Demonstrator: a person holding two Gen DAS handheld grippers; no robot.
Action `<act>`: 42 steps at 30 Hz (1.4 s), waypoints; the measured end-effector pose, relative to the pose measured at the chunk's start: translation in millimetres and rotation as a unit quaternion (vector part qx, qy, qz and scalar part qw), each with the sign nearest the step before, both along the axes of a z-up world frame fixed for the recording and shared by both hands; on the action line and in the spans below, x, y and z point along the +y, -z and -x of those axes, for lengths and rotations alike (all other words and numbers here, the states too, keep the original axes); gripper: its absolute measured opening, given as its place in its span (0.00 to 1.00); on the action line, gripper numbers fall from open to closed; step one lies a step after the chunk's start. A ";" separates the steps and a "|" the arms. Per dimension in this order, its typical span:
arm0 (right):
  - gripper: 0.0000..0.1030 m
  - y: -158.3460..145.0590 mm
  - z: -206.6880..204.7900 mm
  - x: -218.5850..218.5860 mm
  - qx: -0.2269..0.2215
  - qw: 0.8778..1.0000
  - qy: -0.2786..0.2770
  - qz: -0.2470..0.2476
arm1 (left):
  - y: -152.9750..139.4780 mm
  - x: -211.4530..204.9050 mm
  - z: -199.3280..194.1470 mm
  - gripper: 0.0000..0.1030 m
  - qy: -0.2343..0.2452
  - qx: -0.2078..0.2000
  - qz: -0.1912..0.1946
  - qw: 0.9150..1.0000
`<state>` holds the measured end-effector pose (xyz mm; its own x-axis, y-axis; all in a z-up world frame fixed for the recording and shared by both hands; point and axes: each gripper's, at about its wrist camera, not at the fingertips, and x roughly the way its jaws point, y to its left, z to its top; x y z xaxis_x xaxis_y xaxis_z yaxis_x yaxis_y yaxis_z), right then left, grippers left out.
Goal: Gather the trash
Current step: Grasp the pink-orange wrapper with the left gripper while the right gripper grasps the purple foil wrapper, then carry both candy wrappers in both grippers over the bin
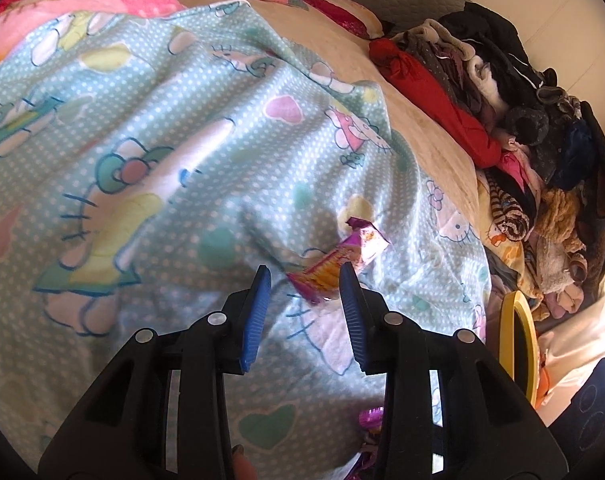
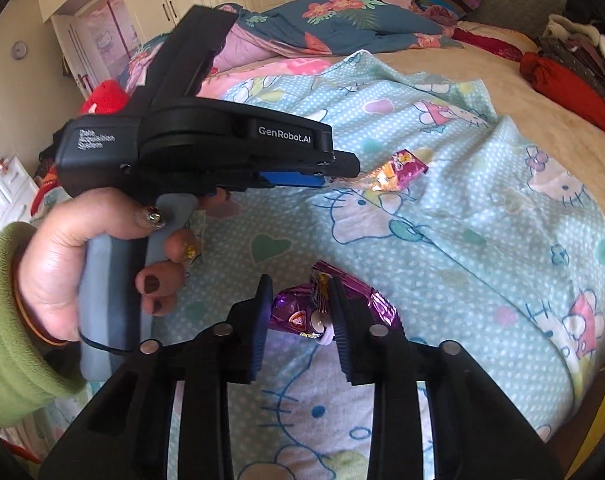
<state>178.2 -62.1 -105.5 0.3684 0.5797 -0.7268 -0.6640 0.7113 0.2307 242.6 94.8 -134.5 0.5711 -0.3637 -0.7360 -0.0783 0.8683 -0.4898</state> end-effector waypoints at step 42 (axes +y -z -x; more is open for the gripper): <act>0.22 -75.0 -2.1 -220.5 -0.030 0.962 0.245 -0.116 | -64.2 -162.3 48.4 0.05 0.133 -0.090 -0.053 0.986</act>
<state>180.4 -282.6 -30.4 0.6755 0.4706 -0.5676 -0.2799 0.8759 0.3930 194.3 -67.5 -70.4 0.5899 -0.4449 -0.6738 0.2386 0.8933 -0.3809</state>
